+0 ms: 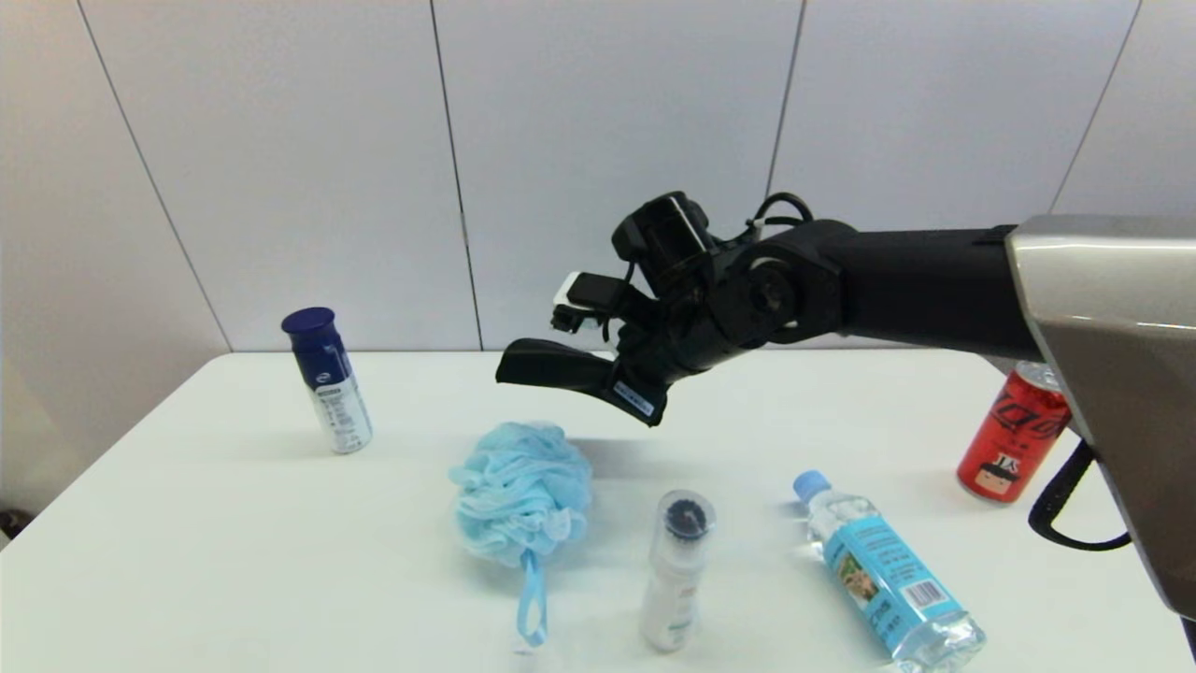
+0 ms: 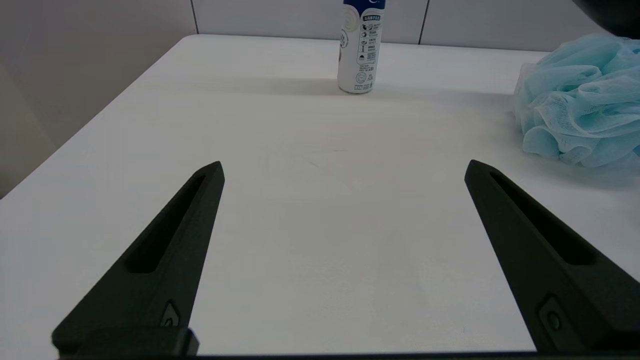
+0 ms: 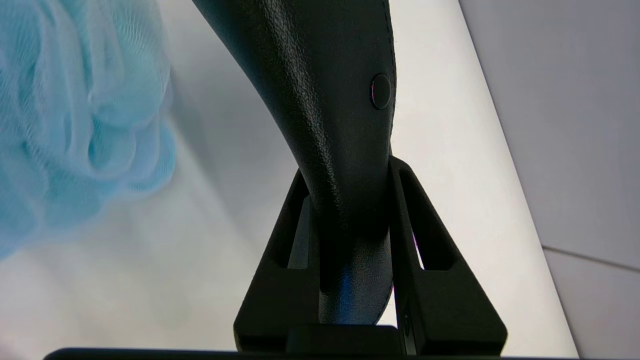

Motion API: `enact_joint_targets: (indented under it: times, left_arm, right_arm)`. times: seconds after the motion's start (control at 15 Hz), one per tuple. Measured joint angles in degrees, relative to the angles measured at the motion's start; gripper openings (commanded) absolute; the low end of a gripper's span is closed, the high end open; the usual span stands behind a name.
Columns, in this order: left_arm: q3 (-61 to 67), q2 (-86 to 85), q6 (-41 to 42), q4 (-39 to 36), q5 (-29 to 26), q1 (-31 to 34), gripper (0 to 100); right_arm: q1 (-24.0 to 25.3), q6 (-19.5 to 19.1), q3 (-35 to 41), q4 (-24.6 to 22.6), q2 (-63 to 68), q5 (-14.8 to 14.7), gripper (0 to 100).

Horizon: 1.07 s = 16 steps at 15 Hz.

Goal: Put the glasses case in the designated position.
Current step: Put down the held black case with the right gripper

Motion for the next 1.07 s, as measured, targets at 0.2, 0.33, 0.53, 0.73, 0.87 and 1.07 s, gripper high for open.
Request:
enact_joint_targets:
  times: [0.2,0.33,0.53,0.73,0.87,1.07]
  left_arm:
    - [0.0,0.0,0.0,0.0,0.0,0.0,100]
    - [0.0,0.0,0.0,0.0,0.0,0.0,100]
    - [0.0,0.0,0.0,0.0,0.0,0.0,100]
    - [0.0,0.0,0.0,0.0,0.0,0.0,100]
    - [0.0,0.0,0.0,0.0,0.0,0.0,100]
    - [0.0,0.0,0.0,0.0,0.0,0.0,100]
  right_arm:
    - [0.9,1.0,0.0,-3.8,1.7,0.0,0]
    - [1.4,1.2,0.0,-4.1,2.6,0.0,0]
    - [1.4,1.0,0.0,-3.8,3.9,0.0,0]
    - [1.4,1.0,0.1,-3.8,4.7,-0.1,0]
    - [1.1,1.0,0.1,-4.2,5.0,0.2,0]
    - [1.0,1.0,0.1,-4.2,5.2,0.4,0]
